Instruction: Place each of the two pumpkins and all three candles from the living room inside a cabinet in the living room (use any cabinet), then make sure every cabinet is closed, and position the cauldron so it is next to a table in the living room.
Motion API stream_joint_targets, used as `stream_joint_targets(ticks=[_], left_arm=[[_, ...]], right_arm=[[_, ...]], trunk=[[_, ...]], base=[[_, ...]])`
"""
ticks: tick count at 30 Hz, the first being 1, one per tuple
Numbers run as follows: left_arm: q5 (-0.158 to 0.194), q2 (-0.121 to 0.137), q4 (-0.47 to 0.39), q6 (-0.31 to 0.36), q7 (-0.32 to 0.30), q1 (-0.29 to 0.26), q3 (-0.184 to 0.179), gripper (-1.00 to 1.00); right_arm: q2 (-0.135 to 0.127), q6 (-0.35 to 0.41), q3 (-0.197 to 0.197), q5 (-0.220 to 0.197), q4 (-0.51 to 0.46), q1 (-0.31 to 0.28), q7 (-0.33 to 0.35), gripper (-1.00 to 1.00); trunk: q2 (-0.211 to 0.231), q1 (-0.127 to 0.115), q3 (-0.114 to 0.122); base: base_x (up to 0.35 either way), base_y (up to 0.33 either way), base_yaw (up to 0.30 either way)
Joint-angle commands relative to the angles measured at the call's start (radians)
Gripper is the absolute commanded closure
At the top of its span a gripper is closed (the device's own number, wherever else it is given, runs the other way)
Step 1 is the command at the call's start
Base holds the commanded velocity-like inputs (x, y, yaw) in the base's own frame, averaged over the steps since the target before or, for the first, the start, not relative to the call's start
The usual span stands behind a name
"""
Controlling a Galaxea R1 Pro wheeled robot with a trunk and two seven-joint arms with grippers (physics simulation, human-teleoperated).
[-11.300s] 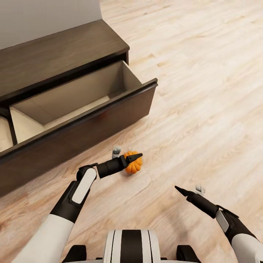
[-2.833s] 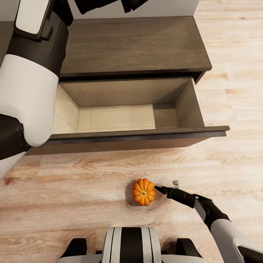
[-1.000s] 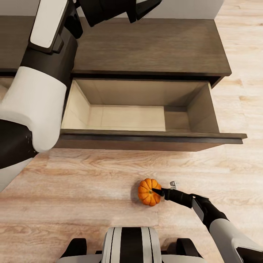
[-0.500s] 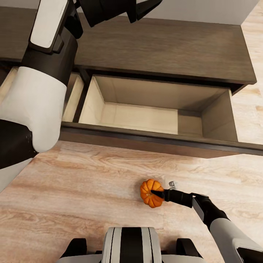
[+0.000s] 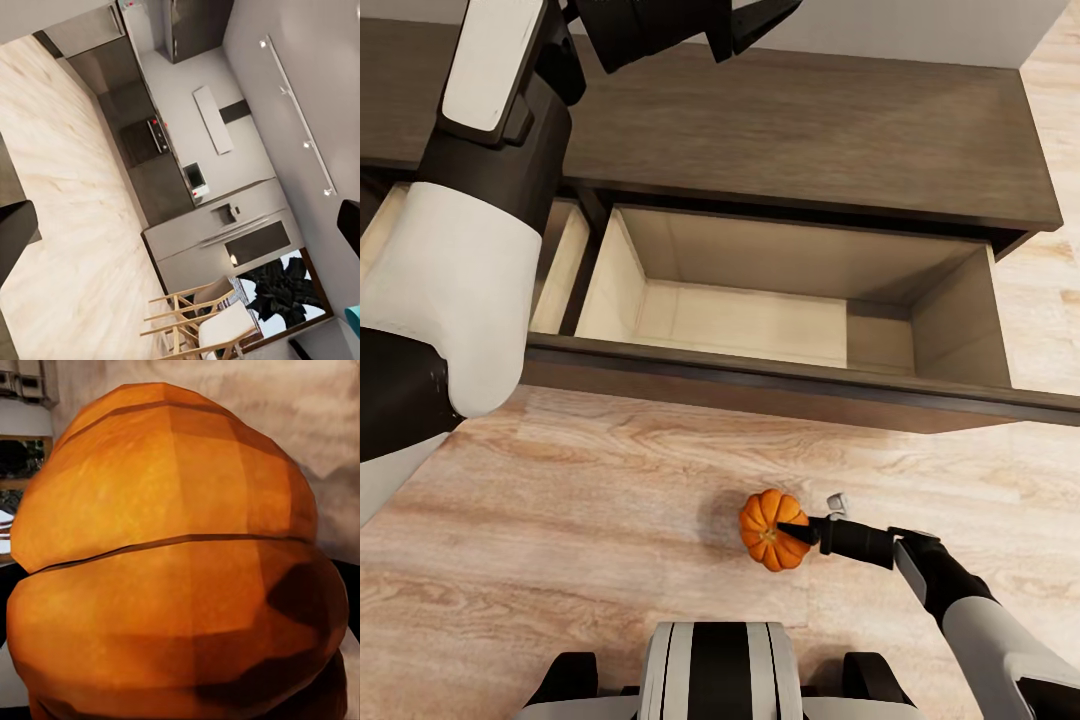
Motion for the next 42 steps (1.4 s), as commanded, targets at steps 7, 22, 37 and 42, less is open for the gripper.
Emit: stream_joint_targets(ticks=[7,22,37,42], left_arm=[[0.000,0.000,0.000,0.000,0.000,0.001,0.000,-1.00],[0.000,0.000,0.000,-0.002,0.000,0.005,-0.001,-1.00],[0.003,0.000,-0.041,-0.009,-0.007,0.020,-0.002,-1.00],[0.003,0.000,-0.041,-0.009,-0.008,0.021,-0.003,-1.00]], right_arm=[[-0.012,0.003,-0.019,-0.008,0.002,0.000,0.001,1.00],[-0.020,0.006,-0.159,-0.010,0.018,0.000,-0.002,1.00],[-0.027,0.006,-0.160,-0.011,0.021,0.000,-0.002,1.00],[-0.027,0.006,-0.160,-0.011,0.022,0.000,-0.002,1.00]], trunk=[[0.000,0.000,0.000],[0.000,0.000,0.000],[0.000,0.000,0.000],[0.000,0.000,0.000]], base=[[0.000,0.000,0.000],[0.000,0.000,0.000],[-0.059,0.000,0.000],[-0.312,0.000,0.000]])
